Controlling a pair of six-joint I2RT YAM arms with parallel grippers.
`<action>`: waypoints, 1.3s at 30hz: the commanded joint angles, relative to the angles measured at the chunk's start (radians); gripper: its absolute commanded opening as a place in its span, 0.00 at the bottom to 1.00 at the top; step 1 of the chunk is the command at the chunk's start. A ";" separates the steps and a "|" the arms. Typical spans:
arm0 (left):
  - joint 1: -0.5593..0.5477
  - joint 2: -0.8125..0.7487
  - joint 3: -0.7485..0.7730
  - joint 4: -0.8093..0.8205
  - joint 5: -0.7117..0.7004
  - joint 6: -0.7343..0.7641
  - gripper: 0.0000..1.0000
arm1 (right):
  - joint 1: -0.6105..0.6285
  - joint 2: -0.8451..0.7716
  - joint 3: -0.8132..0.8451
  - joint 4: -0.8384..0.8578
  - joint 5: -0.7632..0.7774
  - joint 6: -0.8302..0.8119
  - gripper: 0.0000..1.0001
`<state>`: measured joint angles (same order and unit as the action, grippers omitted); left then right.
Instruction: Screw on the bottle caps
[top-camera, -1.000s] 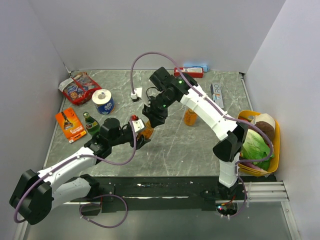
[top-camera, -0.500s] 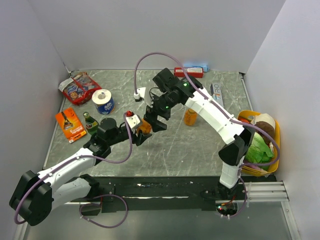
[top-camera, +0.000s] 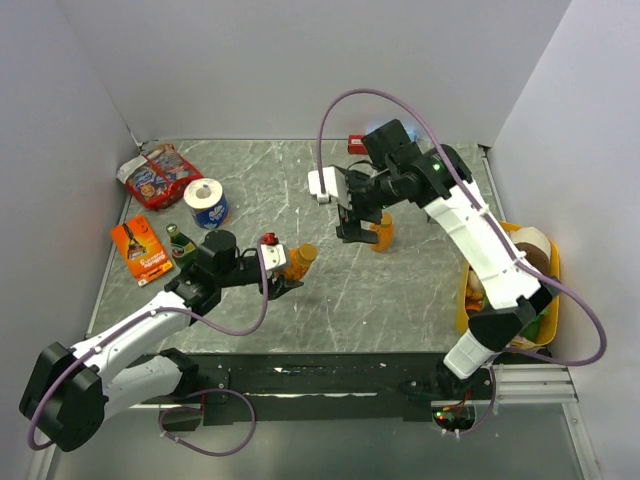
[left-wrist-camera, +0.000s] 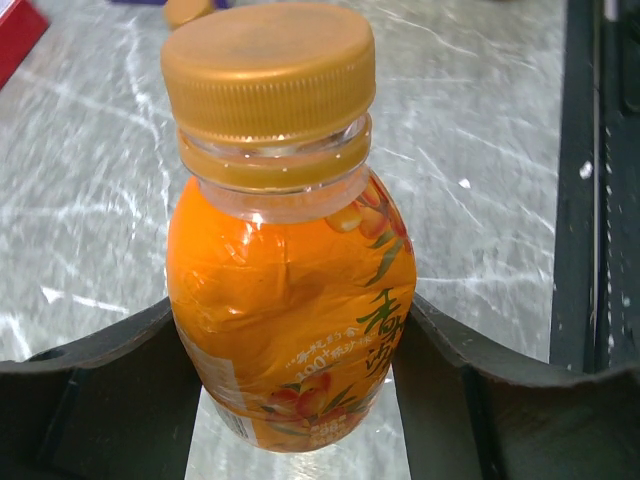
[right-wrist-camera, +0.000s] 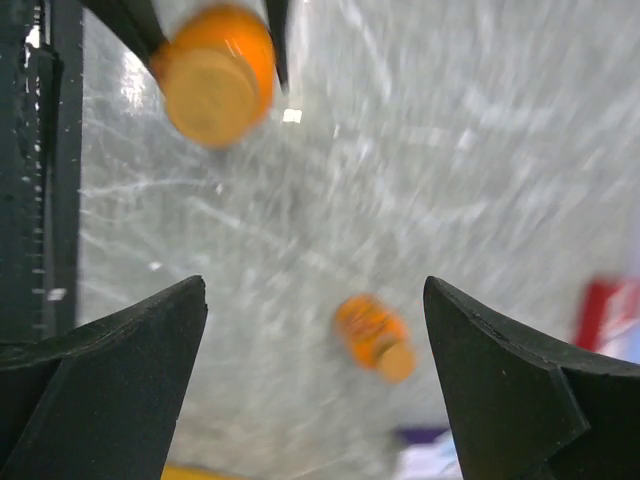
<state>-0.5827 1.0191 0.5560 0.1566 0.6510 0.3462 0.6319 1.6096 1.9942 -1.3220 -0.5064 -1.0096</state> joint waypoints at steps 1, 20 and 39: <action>0.001 0.027 0.088 -0.095 0.118 0.169 0.01 | 0.093 -0.059 0.020 0.023 -0.093 -0.332 0.90; 0.001 0.036 0.170 -0.154 0.127 0.211 0.01 | 0.224 -0.008 -0.078 -0.060 -0.101 -0.560 0.84; 0.003 0.036 0.186 -0.147 0.121 0.206 0.01 | 0.232 0.055 -0.052 -0.132 -0.054 -0.570 0.52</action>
<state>-0.5827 1.0634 0.7017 -0.0254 0.7380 0.5388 0.8577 1.6463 1.9072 -1.3464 -0.5663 -1.5963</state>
